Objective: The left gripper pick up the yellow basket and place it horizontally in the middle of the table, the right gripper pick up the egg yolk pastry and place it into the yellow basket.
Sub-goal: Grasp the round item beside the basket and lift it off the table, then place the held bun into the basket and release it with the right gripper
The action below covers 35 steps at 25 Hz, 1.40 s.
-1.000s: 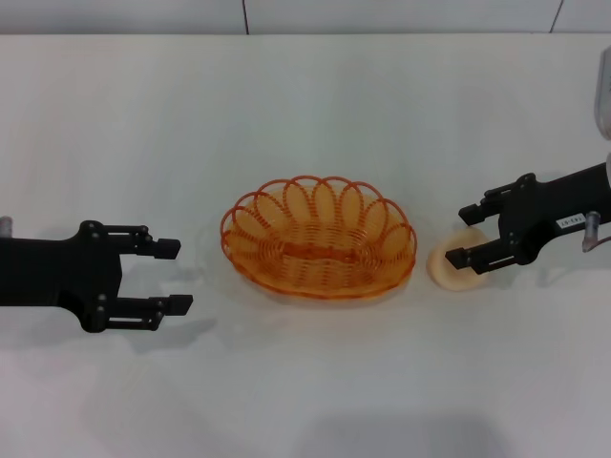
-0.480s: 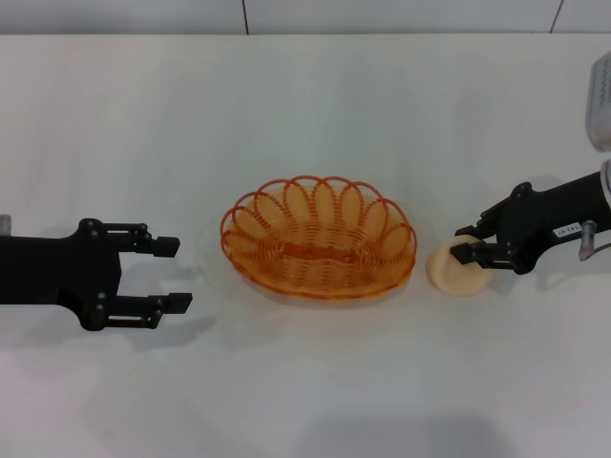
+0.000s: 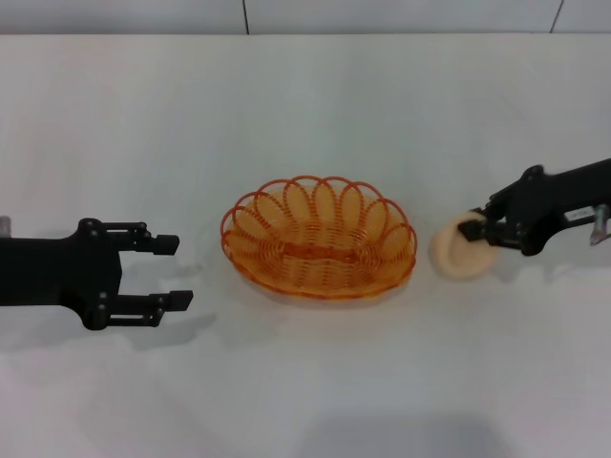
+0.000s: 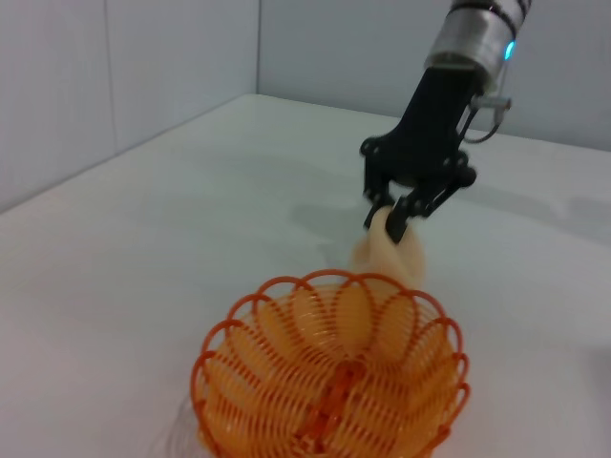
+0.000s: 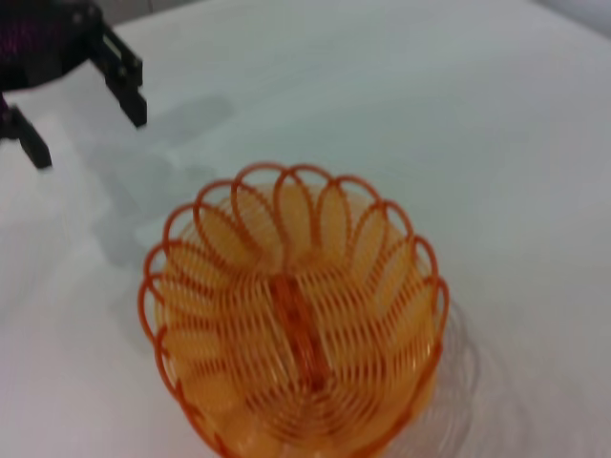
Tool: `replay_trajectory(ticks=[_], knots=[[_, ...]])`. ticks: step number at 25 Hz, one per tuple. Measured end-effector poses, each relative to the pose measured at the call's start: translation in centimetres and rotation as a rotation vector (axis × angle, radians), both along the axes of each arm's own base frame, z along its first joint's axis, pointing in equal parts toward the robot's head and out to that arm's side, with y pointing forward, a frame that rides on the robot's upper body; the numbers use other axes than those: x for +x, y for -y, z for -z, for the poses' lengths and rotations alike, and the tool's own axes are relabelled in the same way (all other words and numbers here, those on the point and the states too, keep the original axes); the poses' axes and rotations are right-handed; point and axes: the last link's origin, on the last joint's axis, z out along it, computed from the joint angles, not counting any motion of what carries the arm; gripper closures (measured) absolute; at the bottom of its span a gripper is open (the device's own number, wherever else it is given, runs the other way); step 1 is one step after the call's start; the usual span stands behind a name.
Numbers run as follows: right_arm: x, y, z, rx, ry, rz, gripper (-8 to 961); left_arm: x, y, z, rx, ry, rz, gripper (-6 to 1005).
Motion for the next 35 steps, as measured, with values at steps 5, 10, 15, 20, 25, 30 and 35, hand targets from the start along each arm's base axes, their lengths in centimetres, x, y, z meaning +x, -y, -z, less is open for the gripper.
replay_trajectory(ticks=[5,10,15,20,25,30,35], knots=[[-0.6,0.2,-2.1,0.015,-0.069,-0.008,868,-0.4,0.1,0.7,0.027,-0.009,-0.001,300],[-3.0,-0.2,-2.5,-0.004,-0.151,-0.06,892,-0.3,0.3,1.2,0.025,-0.005,0.008,300],[-6.0,-0.6,-0.7,-0.072,-0.199,-0.111,898,-0.5,0.7,1.4,0.026,-0.001,0.012,300],[-7.8,-1.1,2.3,-0.1,-0.204,-0.135,904,-0.5,0.9,1.5,0.022,0.003,0.013,300],[-9.5,-1.3,6.1,-0.081,-0.161,-0.174,911,-0.5,0.9,1.7,0.019,0.003,0.013,301],[-9.6,-1.3,7.9,-0.053,-0.111,-0.169,912,-0.5,0.9,1.7,0.02,-0.001,0.013,301],[-9.5,-1.4,8.9,-0.026,-0.075,-0.168,913,-0.5,0.9,1.7,0.02,-0.003,0.014,301]])
